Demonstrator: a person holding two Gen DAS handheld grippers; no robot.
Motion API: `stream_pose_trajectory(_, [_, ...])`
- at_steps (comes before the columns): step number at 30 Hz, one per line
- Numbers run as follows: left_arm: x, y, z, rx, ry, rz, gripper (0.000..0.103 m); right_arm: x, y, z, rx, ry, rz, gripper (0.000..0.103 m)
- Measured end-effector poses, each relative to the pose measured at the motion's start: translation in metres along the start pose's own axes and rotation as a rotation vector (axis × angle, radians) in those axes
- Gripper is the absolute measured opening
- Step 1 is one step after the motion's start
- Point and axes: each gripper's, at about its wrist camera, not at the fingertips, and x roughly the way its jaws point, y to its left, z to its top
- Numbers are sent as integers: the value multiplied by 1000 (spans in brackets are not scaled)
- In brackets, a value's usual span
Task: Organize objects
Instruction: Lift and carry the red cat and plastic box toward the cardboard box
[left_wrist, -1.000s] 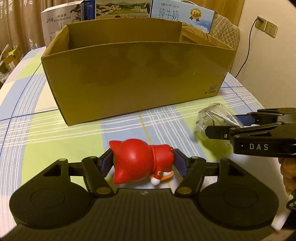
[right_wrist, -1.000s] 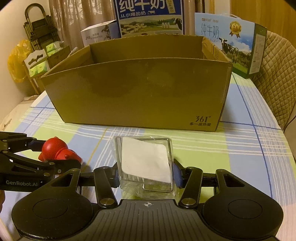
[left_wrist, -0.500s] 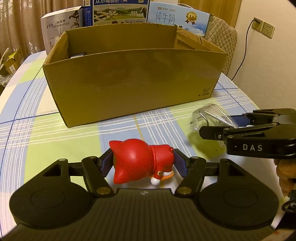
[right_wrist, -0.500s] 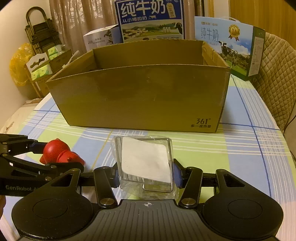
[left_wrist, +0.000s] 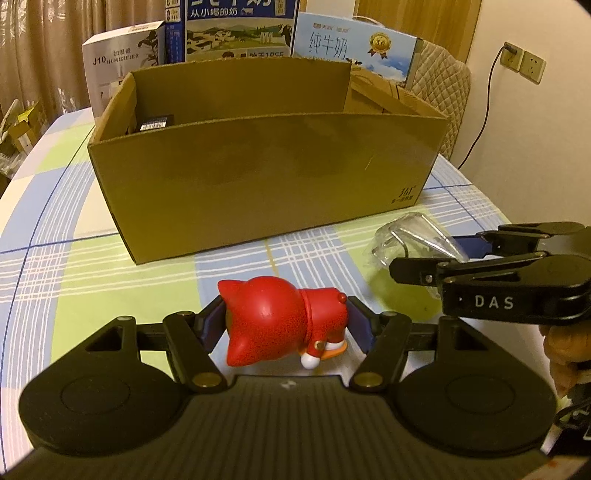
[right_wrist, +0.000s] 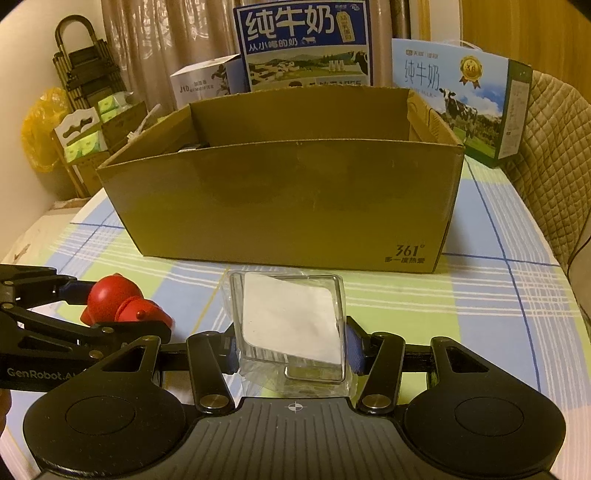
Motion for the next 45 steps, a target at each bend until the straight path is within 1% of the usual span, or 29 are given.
stream_pose_trajectory(9, [-17, -4, 12, 11, -34, -7, 64, -19, -1, 12, -9, -25, -10, 50])
stream_pose_trajectory(14, [-31, -5, 29, 0, -75, -2, 64, -33, -7, 23, 22, -40, -8, 50])
stream_pose_trajectory(18, [-44, -4, 44, 15, -96, 5, 64, -49, -9, 37, 3, -57, -12, 50])
stream_pose_trajectory(24, [-61, 6, 65, 30, -98, 24, 64, -71, -12, 65, -32, -88, -24, 50])
stream_pose_trajectory(31, [-83, 12, 87, 45, -106, 42, 64, -86, -10, 87, -37, -90, -8, 50])
stream_pose_trajectory(38, [-97, 12, 98, 53, -109, 39, 64, -98, -8, 102, -52, -94, -4, 50])
stream_pose_trajectory(45, [-102, 10, 105, 52, -106, 33, 64, -107, -11, 116, -52, -97, 2, 50])
